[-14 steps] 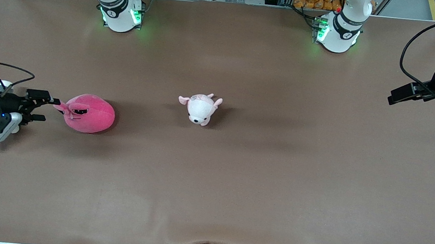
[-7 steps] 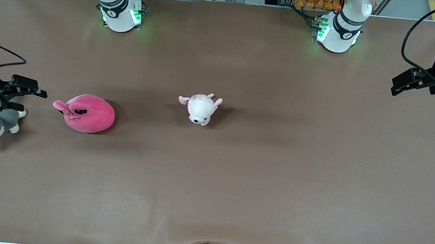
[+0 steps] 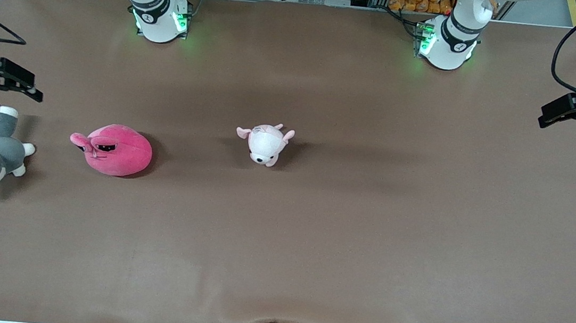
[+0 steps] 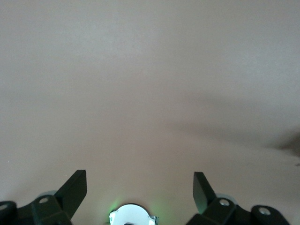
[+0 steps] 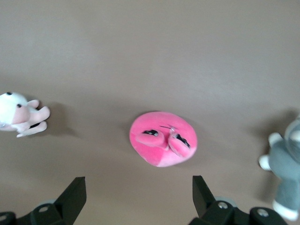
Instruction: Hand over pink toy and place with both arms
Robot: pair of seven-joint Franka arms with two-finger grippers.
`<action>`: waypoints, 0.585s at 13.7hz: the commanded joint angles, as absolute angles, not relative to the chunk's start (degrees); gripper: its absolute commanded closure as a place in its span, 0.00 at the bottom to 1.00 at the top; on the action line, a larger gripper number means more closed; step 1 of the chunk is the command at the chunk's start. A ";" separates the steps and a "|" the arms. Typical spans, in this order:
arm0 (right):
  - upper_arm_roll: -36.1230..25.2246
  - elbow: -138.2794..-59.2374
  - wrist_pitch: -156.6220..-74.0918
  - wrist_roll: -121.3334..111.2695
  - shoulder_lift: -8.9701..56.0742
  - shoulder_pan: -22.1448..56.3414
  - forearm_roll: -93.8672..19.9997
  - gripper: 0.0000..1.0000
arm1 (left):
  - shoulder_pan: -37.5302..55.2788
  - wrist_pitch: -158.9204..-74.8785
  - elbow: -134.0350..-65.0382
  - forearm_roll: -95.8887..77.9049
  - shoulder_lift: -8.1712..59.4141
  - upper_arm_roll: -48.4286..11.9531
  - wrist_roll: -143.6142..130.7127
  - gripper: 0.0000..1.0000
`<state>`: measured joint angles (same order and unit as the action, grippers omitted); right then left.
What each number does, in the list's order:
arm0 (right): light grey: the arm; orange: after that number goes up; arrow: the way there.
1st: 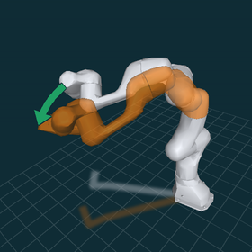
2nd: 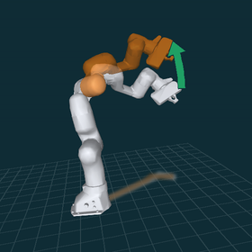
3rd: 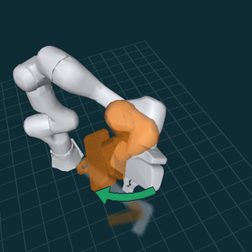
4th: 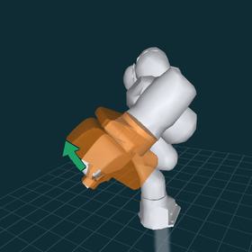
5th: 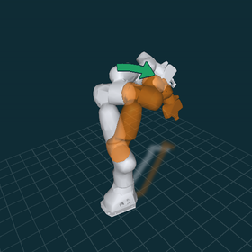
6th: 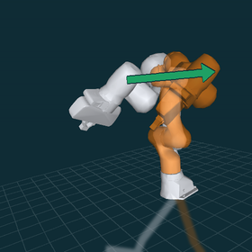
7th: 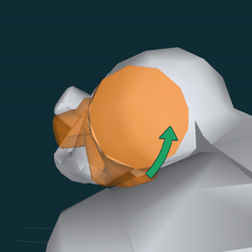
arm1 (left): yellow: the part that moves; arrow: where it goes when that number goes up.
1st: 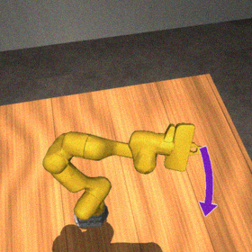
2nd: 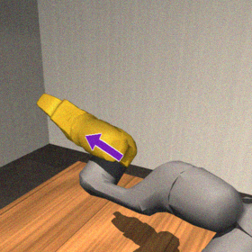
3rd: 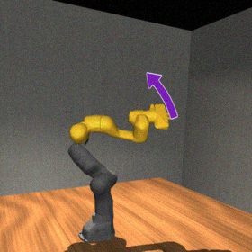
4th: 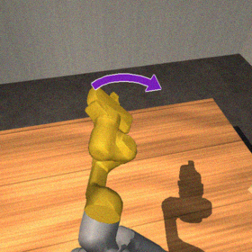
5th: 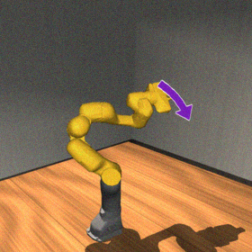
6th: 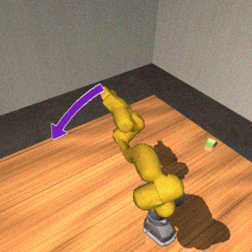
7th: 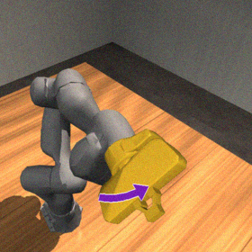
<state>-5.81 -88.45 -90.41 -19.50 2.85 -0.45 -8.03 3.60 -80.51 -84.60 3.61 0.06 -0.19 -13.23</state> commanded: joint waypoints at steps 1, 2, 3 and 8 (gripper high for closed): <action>-6.59 -90.53 -89.13 -12.68 -0.43 0.44 -4.75 0.00 | 3.43 -81.38 -90.42 2.37 -5.34 0.18 -12.39 0.00; -6.59 -90.53 -87.82 -10.22 -0.96 0.44 -4.66 0.00 | 3.43 -81.56 -91.40 2.29 -5.97 0.18 -12.39 0.00; -6.59 -90.61 -86.50 -8.02 -1.66 0.44 -4.57 0.00 | 3.60 -81.56 -92.45 2.29 -6.93 0.09 -12.48 0.00; -6.42 -91.14 -85.34 -6.94 -2.11 0.53 -0.53 0.00 | 3.78 -81.47 -92.64 2.29 -8.00 -0.70 -12.39 0.00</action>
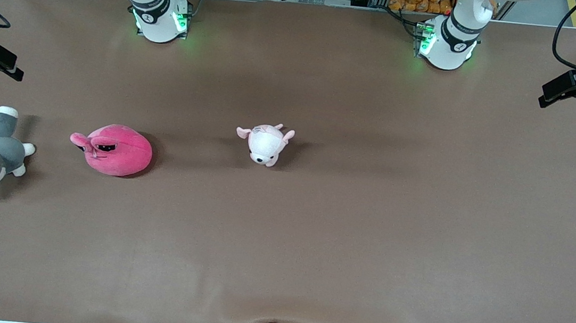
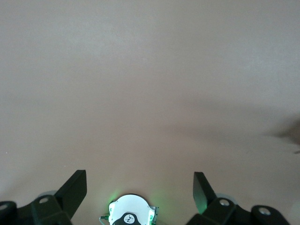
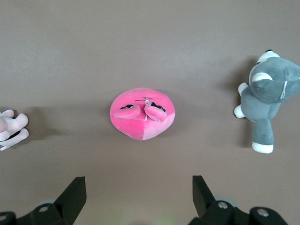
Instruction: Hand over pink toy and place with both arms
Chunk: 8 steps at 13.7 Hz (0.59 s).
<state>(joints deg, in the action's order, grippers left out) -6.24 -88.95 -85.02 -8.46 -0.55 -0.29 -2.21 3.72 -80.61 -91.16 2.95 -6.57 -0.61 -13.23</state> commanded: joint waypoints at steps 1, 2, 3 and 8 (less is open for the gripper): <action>-6.33 -91.14 -84.99 -5.29 -2.11 0.61 -0.53 0.00 | 3.78 -81.39 -92.64 2.29 -7.82 -0.70 -12.13 0.00; -6.24 -91.06 -83.95 -2.58 -2.11 0.62 -0.53 0.00 | 3.78 -81.30 -92.55 2.29 -7.56 -0.70 -11.69 0.00; -5.72 -90.88 -83.59 -1.07 -2.02 0.79 -0.53 0.00 | 3.78 -81.21 -92.55 2.29 -7.38 -0.70 -11.08 0.00; -5.62 -89.56 -82.88 -0.79 -1.76 0.53 -1.14 0.00 | 3.87 -81.39 -90.97 1.94 -6.95 -0.70 -9.41 0.00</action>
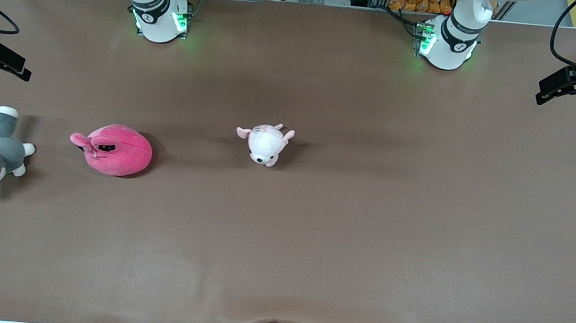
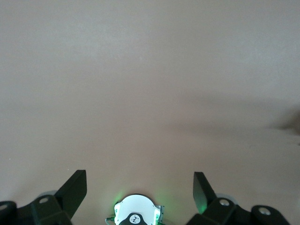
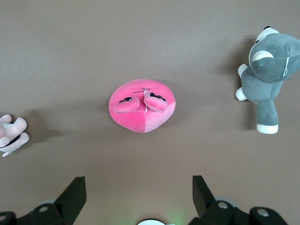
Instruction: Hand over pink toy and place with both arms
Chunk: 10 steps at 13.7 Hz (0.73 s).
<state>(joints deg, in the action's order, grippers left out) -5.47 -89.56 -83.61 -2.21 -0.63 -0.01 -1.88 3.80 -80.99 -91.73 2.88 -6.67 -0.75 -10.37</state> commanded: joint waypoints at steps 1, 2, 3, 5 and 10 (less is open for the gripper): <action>-5.62 -89.21 -82.97 -0.79 -1.76 0.35 -1.40 0.00 | 3.87 -81.39 -90.62 1.93 -6.60 -0.70 -9.32 0.00; -5.71 -88.86 -82.88 -0.79 -1.67 0.18 -1.41 0.00 | 3.78 -81.39 -90.18 1.93 -6.50 -0.70 -9.32 0.00; -5.80 -88.86 -82.88 -0.79 -1.67 0.09 -1.41 0.00 | 3.78 -81.30 -89.57 1.93 -6.16 -0.62 -9.40 0.00; -5.80 -88.77 -83.06 -0.79 -1.67 0.09 -1.41 0.00 | 4.04 -81.30 -88.77 2.20 -5.28 -0.62 -9.31 0.00; -5.80 -88.86 -83.06 -0.88 -1.14 0.53 -1.23 0.00 | 4.04 -81.21 -88.33 2.02 -4.48 -0.70 -9.05 0.00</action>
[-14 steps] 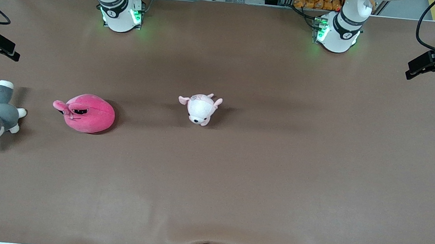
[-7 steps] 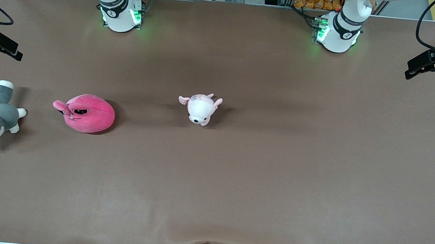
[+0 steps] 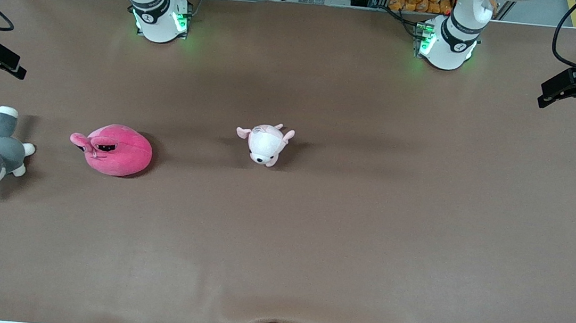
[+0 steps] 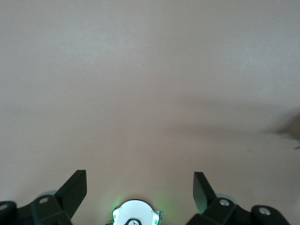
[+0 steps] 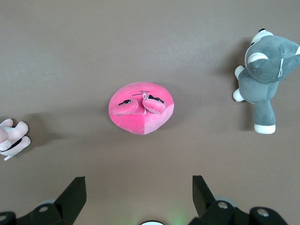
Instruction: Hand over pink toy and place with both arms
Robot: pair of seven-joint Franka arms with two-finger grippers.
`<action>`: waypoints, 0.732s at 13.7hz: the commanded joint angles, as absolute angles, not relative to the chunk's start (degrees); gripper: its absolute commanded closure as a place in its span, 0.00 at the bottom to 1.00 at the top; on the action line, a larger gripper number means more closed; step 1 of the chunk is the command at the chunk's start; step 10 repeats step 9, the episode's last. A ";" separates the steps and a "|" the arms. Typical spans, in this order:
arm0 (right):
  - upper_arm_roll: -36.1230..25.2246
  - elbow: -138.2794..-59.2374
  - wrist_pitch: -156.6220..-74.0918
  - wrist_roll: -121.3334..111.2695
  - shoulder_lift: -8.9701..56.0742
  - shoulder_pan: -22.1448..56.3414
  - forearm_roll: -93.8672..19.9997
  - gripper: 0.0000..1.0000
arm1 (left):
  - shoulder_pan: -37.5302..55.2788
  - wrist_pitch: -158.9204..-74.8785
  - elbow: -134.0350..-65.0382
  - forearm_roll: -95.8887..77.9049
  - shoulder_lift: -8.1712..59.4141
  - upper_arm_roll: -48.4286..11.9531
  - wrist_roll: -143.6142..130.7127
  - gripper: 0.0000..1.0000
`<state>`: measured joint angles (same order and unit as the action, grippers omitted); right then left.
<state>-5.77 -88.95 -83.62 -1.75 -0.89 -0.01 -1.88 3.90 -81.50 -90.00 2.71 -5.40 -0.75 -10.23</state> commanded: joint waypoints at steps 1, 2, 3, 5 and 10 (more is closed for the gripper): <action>-5.80 -88.86 -82.97 -0.88 -1.06 0.61 -1.23 0.00 | 4.04 -81.12 -88.24 2.02 -4.48 -0.70 -9.05 0.00; -5.80 -88.77 -83.06 -0.88 -1.05 0.62 -1.23 0.00 | 4.04 -81.21 -88.24 2.02 -4.48 -0.70 -9.05 0.00; -5.71 -88.77 -83.23 -0.88 -1.05 0.53 -1.23 0.00 | 4.04 -81.12 -88.24 2.02 -4.48 -0.70 -8.97 0.00; -5.71 -88.86 -83.14 -0.88 -1.05 0.70 -1.23 0.00 | 4.13 -81.12 -88.24 2.02 -4.48 -0.70 -8.53 0.00; -5.71 -88.86 -83.23 -0.88 -0.97 0.70 -1.23 0.00 | 4.13 -81.12 -88.24 1.93 -4.48 -0.70 -8.44 0.00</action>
